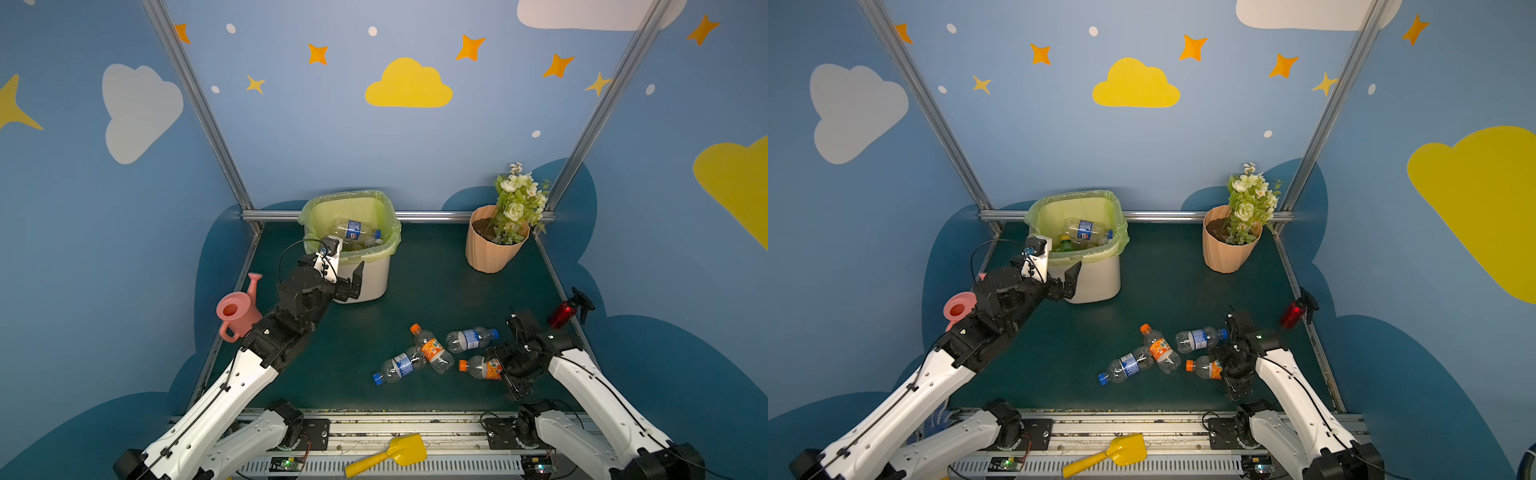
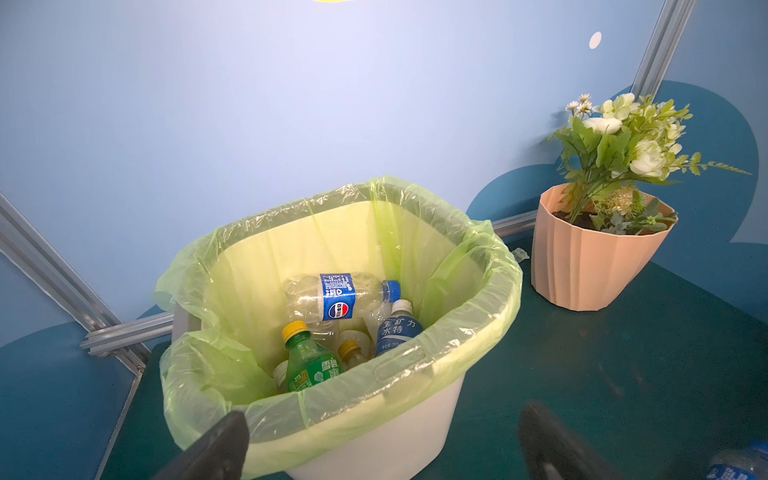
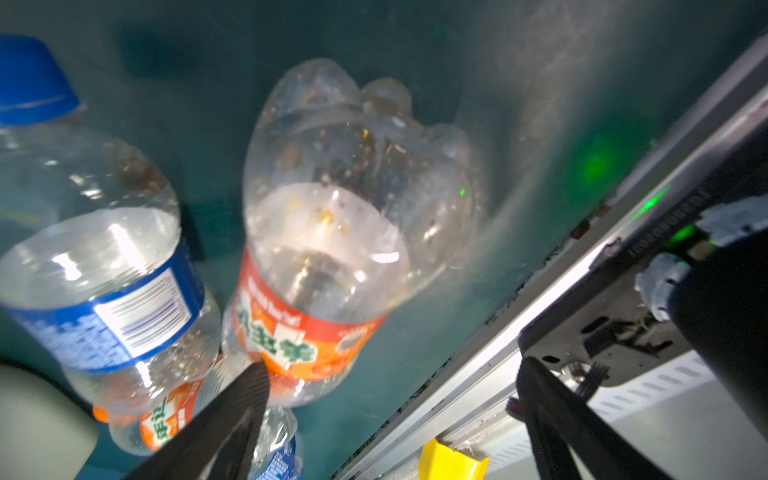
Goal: Throw the plastic bottles in the bin
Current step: 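Lower the right gripper onto the orange-labelled bottle and close on it, then lift the orange-labelled bottle over the bin with the right gripper and release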
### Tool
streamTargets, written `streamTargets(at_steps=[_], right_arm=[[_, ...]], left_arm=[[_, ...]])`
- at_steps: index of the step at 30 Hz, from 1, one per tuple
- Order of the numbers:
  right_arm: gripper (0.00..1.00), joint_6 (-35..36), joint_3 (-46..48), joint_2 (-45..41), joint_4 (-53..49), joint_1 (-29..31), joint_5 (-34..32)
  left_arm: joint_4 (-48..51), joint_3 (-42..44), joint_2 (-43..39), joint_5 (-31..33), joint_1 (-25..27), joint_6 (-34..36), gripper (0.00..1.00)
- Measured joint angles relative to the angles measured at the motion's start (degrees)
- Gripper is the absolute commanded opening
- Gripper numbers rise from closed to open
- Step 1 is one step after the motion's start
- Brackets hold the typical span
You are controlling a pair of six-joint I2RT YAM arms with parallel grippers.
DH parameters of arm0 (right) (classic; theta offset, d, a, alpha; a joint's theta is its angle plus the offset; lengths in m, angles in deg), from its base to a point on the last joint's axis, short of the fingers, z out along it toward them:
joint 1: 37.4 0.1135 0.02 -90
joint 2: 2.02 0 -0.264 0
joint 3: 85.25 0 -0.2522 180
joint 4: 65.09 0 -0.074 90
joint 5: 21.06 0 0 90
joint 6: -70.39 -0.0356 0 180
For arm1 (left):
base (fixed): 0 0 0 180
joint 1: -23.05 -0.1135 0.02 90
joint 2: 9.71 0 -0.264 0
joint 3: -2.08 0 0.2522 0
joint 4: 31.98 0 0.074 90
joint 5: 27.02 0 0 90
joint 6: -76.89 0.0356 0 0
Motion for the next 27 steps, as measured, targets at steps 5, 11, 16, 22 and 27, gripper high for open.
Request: streamTargets(at_steps=[5,11,16,22,27], right_arm=[[0.92,0.35,0.04,2.27,3.80,-0.52,-1.60],[0.92,1.99,1.09,4.79,7.06,-2.01,-3.28],[0.92,3.56,3.17,7.48,6.34,-2.67,-4.24],[0.88,4.92,3.23,7.98,6.40,-3.10,-4.94],[0.76,5.51,4.17,7.98,6.95,-3.19,-5.68]], left_arm=[[0.15,0.00,0.04,0.17,0.00,0.39,1.00],[0.28,0.00,0.04,0.37,-0.04,0.61,1.00],[0.57,0.00,0.04,0.39,-0.11,0.61,1.00],[0.61,0.00,0.04,0.39,-0.13,0.61,1.00],[0.61,0.00,0.04,0.39,-0.13,0.61,1.00]])
